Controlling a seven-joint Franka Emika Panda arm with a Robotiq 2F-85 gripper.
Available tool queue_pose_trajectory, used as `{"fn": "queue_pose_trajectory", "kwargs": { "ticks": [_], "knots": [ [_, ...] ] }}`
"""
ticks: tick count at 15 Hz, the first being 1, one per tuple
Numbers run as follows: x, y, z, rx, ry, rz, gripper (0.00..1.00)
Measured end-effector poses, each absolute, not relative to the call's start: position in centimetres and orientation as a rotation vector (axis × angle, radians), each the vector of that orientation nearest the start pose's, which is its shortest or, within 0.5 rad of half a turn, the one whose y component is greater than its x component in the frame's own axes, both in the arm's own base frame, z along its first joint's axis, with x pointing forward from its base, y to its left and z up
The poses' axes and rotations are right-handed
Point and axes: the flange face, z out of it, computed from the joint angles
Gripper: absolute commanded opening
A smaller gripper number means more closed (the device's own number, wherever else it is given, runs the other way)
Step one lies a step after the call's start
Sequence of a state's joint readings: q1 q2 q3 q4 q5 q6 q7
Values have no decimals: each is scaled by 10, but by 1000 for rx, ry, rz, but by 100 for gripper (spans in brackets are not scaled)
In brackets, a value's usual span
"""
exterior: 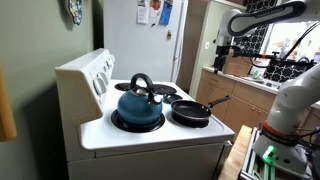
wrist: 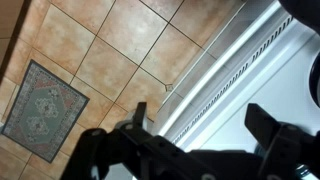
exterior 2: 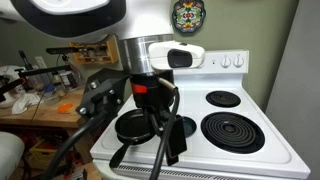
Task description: Turn the middle knob anticlockwise
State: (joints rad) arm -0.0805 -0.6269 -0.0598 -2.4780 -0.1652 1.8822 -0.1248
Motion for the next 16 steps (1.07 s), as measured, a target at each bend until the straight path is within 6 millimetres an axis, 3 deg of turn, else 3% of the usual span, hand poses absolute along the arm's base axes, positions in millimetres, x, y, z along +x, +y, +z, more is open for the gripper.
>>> {"fn": "queue_pose_trajectory", "kwargs": {
  "ticks": [11, 13, 16],
  "knots": [
    [362, -64, 509, -3268, -76, -42, 100],
    [372, -59, 518, -3270, -102, -123, 100],
    [405, -40, 544, -3247, -192, -313, 100]
  ]
}}
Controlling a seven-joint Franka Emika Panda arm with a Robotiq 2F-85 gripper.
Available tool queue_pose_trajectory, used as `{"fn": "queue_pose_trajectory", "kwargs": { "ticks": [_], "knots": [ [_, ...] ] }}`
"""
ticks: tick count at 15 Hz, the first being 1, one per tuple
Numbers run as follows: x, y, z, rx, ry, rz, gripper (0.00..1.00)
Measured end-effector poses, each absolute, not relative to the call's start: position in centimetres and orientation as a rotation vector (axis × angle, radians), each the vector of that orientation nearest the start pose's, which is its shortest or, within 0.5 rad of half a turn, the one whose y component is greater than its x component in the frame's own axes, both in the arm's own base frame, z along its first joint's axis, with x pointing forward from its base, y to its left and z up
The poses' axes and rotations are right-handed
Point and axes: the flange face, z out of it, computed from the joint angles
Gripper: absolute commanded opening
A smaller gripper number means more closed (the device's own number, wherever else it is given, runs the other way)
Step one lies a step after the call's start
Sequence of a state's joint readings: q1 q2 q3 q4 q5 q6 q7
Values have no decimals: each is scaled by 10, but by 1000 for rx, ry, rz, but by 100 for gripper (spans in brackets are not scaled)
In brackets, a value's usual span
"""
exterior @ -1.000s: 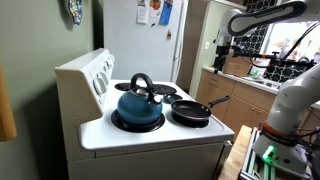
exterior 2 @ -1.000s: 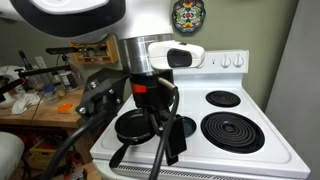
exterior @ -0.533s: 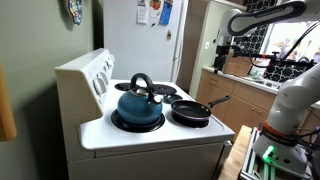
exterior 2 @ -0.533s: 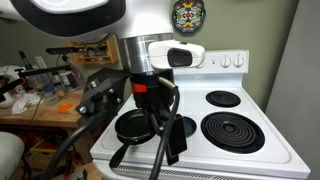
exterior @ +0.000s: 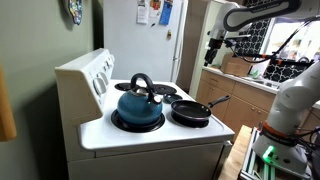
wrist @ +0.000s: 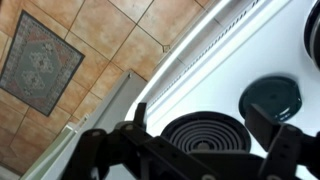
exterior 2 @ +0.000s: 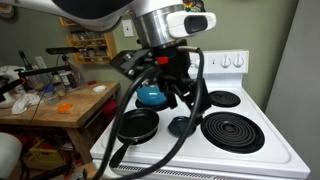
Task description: Turn the middle knob anticlockwise
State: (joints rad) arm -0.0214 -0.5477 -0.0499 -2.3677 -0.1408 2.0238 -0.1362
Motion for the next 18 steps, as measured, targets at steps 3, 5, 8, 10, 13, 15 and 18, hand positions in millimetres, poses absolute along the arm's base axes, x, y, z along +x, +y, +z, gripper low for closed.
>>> {"fn": "queue_pose_trajectory", "kwargs": {
  "ticks": [3, 5, 8, 10, 13, 15, 18],
  "knots": [
    [445, -8, 565, -3176, -296, -433, 100],
    [471, 15, 570, -3091, -316, -432, 100],
    [508, 51, 569, -2964, -326, -402, 100],
    [525, 63, 566, -2937, -332, -392, 100],
    [531, 64, 565, -2933, -333, -392, 100],
    [532, 64, 567, -2932, -335, -395, 100],
    [532, 65, 568, -2932, -337, -400, 100]
  ]
}}
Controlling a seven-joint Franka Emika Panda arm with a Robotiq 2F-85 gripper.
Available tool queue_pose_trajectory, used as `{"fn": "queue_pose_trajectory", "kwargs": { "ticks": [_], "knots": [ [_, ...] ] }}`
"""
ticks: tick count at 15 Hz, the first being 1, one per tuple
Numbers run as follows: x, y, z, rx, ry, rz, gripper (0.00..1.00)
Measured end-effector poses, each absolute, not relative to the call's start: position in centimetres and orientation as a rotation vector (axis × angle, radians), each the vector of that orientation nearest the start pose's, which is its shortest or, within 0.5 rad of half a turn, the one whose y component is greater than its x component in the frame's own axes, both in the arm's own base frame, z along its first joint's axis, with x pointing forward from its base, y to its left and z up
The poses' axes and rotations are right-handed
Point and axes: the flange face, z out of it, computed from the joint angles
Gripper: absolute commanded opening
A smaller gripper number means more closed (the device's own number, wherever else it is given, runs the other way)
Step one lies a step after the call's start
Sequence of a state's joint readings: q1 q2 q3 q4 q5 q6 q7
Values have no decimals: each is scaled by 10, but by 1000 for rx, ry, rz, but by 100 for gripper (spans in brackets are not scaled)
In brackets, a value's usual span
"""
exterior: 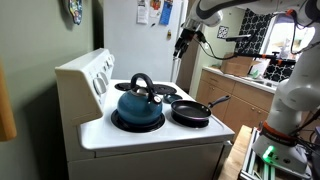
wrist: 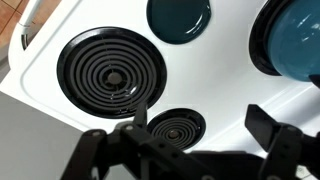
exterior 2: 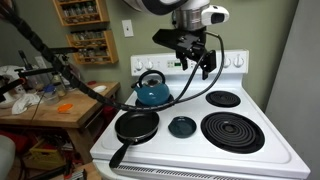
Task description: Turn the middle knob anticlockwise
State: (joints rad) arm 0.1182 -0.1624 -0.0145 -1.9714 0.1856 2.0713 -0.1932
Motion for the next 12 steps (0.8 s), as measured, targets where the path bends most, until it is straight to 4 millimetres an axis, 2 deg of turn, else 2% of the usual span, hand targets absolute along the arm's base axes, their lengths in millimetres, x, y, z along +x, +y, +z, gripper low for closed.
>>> {"fn": "queue_pose_trajectory", "kwargs": {
  "ticks": [2, 4, 12],
  "knots": [
    [541, 74, 569, -2893, -356, -463, 100],
    [559, 91, 566, -2832, -368, -540, 100],
    [655, 173, 531, -2658, -446, -540, 100]
  ]
}}
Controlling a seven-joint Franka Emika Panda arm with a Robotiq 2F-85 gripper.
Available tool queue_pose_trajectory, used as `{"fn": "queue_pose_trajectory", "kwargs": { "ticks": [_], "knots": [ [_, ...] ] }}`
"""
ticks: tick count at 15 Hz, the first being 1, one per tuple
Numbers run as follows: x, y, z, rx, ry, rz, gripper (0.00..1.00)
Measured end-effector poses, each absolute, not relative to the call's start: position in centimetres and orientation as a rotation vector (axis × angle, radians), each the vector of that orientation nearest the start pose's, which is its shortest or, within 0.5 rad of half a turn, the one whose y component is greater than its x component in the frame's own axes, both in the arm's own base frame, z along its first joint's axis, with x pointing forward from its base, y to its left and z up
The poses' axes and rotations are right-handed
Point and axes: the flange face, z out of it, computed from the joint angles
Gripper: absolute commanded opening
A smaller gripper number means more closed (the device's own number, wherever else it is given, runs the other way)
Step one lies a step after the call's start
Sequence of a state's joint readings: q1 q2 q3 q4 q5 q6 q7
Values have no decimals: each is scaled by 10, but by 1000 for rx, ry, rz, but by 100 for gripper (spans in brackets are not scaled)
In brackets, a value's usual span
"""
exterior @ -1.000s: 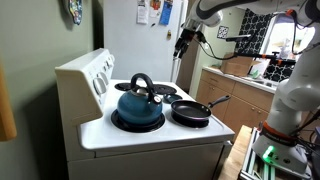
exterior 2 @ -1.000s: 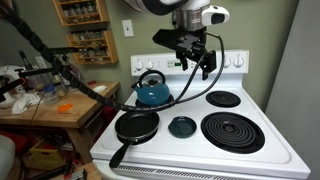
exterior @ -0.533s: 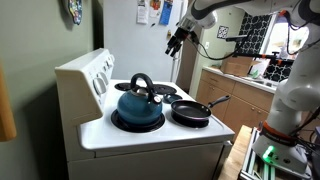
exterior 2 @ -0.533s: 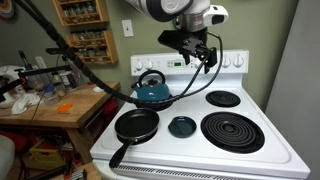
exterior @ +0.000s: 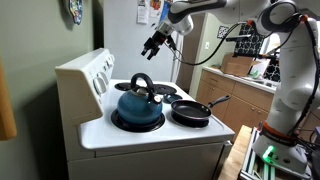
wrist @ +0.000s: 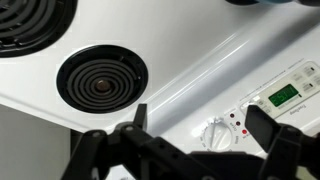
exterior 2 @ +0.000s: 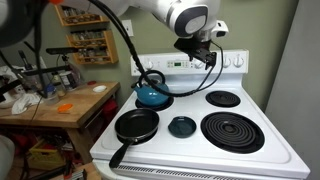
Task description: Turn the middle knob anticlockwise
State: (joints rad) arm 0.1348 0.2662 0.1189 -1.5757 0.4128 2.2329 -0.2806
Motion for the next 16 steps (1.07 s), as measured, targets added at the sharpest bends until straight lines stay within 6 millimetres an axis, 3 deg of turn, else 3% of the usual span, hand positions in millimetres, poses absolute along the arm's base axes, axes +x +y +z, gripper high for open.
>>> {"fn": "queue_pose_trajectory", "kwargs": {
  "ticks": [4, 6, 13, 16],
  "knots": [
    [696, 205, 521, -2587, -532, -557, 100],
    [706, 209, 517, -2571, -543, -565, 100],
    [709, 209, 521, -2567, -545, -575, 100],
    [710, 219, 525, -2556, -528, -594, 100]
  ]
}}
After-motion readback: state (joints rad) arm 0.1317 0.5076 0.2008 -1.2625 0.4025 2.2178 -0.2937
